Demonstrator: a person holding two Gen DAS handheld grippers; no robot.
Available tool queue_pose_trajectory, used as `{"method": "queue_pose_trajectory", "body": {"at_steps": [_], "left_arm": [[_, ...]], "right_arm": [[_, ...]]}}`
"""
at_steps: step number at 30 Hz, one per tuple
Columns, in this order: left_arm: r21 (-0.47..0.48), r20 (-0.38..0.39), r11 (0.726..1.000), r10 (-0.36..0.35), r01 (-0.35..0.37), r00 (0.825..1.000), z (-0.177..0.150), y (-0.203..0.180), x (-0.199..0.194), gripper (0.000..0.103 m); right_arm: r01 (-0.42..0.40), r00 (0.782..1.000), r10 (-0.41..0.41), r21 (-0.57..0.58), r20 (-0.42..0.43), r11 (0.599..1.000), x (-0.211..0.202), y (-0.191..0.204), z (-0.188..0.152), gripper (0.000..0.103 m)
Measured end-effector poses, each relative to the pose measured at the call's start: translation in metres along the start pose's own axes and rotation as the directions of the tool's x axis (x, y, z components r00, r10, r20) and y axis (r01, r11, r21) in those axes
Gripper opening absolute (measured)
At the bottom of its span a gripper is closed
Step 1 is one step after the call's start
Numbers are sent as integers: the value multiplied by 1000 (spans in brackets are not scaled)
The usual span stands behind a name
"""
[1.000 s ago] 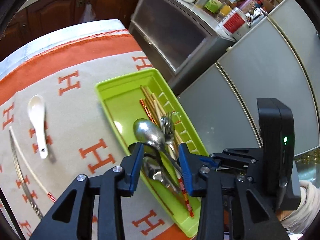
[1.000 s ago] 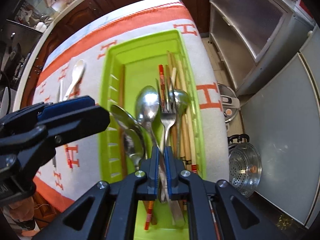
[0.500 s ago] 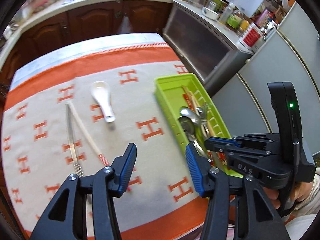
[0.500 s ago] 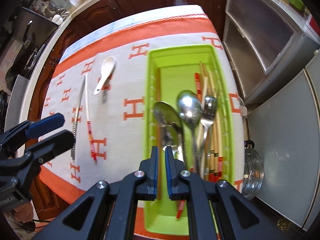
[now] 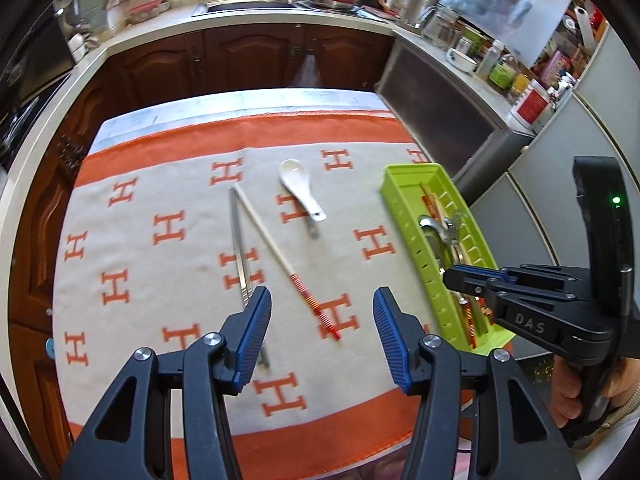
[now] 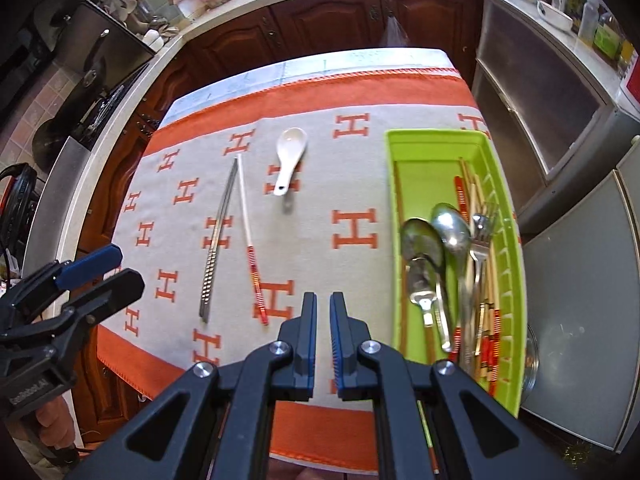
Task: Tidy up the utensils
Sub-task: 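Move both open tools back over the chopsticks and white spoon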
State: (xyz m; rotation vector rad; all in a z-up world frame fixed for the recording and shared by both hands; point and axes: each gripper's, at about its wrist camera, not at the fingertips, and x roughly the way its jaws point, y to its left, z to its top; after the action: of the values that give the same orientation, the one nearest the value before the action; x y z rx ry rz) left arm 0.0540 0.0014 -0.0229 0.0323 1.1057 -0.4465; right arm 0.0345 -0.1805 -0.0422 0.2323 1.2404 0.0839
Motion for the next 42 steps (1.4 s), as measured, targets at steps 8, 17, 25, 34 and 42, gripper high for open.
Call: {"method": "queue_pose_trajectory", "body": {"at_steps": [8,17,25,34,42], "left_arm": [[-69,11,997,31,-30,999,-9,30,-4,51],[-138,20,989,51,-48,999,-3,56,3,52],[-178,2,982,56,-55,998,4,64,25,52],[-238,-17,971,29,-32,999,18,64,61,52],[-290,-27,957,-7,-1,1000,31,56,99,52]], "right_arm": [[-18,1000,18,-15,8,1000,2,23,1,7],[-51,999,52,34,0,998,12,22,16,7],[-74,997,76,68,-28,995,33,15,34,7],[-116,991,120,80,-54,990,60,11,61,7],[-158,984,165,93,-72,983,90,2,86,11]]}}
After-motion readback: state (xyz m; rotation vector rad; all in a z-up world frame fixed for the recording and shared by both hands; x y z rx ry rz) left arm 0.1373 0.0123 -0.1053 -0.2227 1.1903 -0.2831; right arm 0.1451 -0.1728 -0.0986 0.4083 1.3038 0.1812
